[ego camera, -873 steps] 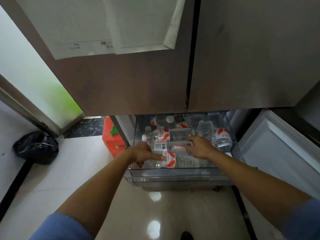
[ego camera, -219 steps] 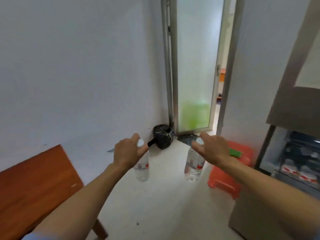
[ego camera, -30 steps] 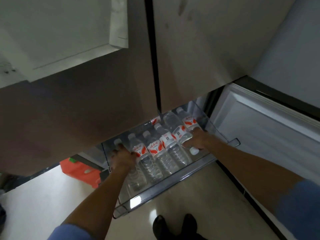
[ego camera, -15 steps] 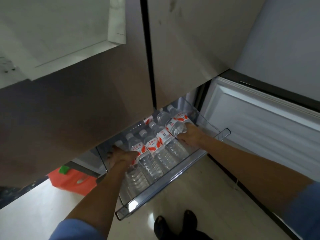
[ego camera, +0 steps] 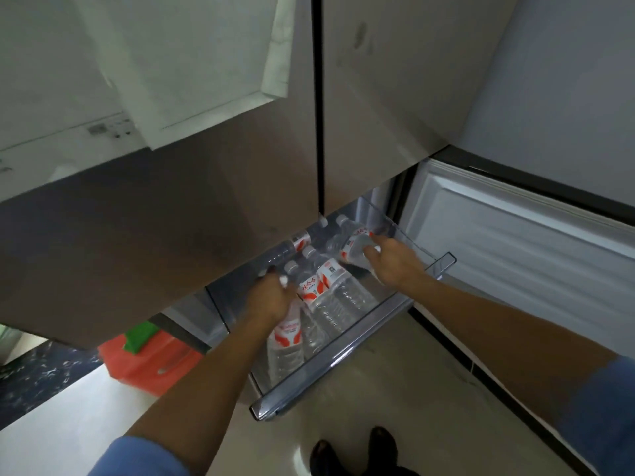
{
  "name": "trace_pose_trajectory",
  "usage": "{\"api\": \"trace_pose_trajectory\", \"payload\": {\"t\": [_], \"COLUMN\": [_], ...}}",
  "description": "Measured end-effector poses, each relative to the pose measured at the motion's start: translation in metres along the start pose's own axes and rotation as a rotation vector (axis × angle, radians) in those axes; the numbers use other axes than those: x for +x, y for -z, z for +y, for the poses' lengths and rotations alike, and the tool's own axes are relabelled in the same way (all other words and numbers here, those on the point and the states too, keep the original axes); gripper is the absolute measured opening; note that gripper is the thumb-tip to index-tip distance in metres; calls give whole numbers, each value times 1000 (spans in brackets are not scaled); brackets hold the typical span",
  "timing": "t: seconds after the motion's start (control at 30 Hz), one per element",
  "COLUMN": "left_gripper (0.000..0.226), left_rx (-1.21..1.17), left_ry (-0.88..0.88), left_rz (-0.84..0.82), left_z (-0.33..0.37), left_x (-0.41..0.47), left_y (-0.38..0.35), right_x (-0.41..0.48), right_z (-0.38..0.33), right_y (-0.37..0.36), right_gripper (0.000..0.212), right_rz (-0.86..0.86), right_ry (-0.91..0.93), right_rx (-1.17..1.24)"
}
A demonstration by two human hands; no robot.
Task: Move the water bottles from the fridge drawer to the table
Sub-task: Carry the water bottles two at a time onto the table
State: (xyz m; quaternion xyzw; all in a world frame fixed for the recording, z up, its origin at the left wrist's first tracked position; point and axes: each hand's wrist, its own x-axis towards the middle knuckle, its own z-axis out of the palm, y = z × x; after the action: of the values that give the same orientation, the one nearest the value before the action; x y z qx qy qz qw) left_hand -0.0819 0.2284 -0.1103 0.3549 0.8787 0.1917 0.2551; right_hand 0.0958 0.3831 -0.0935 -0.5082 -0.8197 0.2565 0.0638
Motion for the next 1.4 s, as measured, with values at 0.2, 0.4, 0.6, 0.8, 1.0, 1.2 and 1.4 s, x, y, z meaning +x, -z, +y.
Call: {"api": "trace_pose_trajectory", "payload": {"t": [0.2,0.4,0.6,0.8,1.0,1.2,1.4], "left_gripper": [32,35,32,29,44,49,31], "left_rx": [548,558,577,423,391,466,362], "left_ry": [-331,-410,-384,-143,51,325,675], "left_rz": [4,252,540,876,1058,1062,985], "left_z": [21,17,38,52,27,-34,-103], "left_x": [-29,-66,-125,-211,-320,-445,-599], "left_y": [20,52,81,94,86,65,18], "right_x": [-19,-35,-57,-89,-149,-236,-371], "right_z": [-1,1,-16,-24,-43,-86,-131], "right_y": [31,78,107,133,125,73,1], "right_gripper": [40,41,39,33,38,44,43], "right_rz": [89,234,306,312,223,104,-85], "right_ry": [71,160,343,524,711,983,1291], "right_rx": [-39,-85,-158,67,124,62,-64]}}
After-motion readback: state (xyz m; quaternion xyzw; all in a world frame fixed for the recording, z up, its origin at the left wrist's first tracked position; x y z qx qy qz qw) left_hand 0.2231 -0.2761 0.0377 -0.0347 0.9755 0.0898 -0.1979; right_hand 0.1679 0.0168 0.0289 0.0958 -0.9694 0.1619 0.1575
